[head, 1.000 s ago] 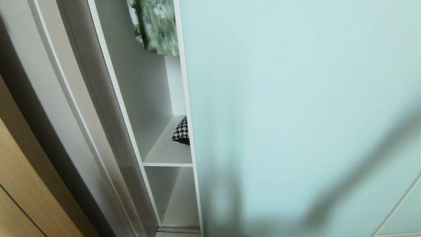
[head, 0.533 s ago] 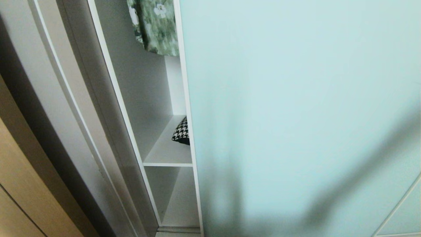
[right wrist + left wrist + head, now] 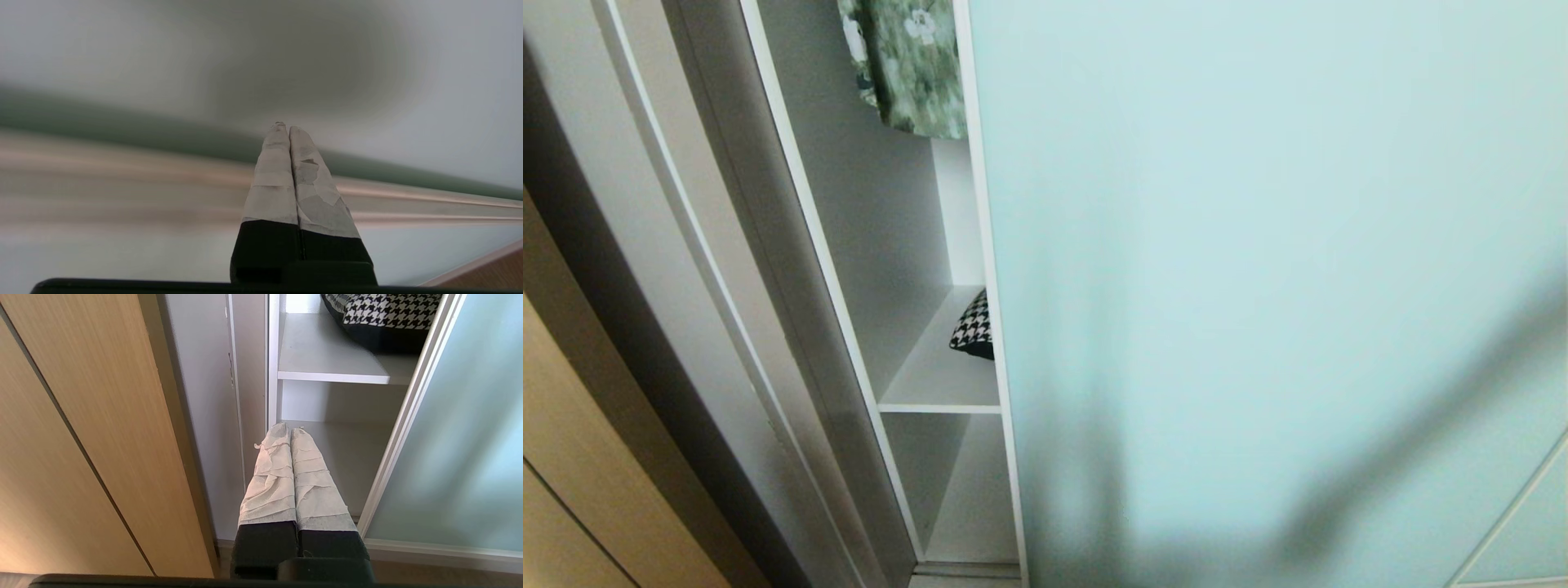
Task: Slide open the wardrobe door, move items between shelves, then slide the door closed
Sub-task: Close the door
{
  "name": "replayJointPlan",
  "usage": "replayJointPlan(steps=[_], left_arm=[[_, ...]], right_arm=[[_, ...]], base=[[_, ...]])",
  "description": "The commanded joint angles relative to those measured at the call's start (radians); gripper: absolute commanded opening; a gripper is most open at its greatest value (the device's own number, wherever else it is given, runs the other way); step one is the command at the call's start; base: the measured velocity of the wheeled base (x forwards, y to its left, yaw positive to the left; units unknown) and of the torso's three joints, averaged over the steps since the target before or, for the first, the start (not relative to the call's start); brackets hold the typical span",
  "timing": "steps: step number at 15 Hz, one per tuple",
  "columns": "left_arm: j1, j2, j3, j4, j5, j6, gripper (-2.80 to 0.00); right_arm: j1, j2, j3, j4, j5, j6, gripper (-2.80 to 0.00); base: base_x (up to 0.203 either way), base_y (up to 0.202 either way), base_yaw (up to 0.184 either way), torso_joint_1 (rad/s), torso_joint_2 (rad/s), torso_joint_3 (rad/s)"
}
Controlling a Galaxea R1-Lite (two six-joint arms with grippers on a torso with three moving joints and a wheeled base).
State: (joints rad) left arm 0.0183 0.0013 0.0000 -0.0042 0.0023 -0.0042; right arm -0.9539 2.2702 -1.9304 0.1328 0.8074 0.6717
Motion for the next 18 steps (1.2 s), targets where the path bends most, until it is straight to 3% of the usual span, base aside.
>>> replayJointPlan(steps=[1,18], left_arm=[[0.0,0.0,0.0,0.0,0.001,0.0,-2.8],[0.0,0.0,0.0,0.0,0.001,0.0,-2.8]], right_arm=[[0.03,0.031,0.001,-0.001,-0.037,0.005,-2.8],[0.108,-0.023,0.077,0.007,-0.057,0.005,-2.8]], base=[[0.0,0.0,0.0,0.0,0.0,0.0],[0.0,0.0,0.0,0.0,0.0,0.0]])
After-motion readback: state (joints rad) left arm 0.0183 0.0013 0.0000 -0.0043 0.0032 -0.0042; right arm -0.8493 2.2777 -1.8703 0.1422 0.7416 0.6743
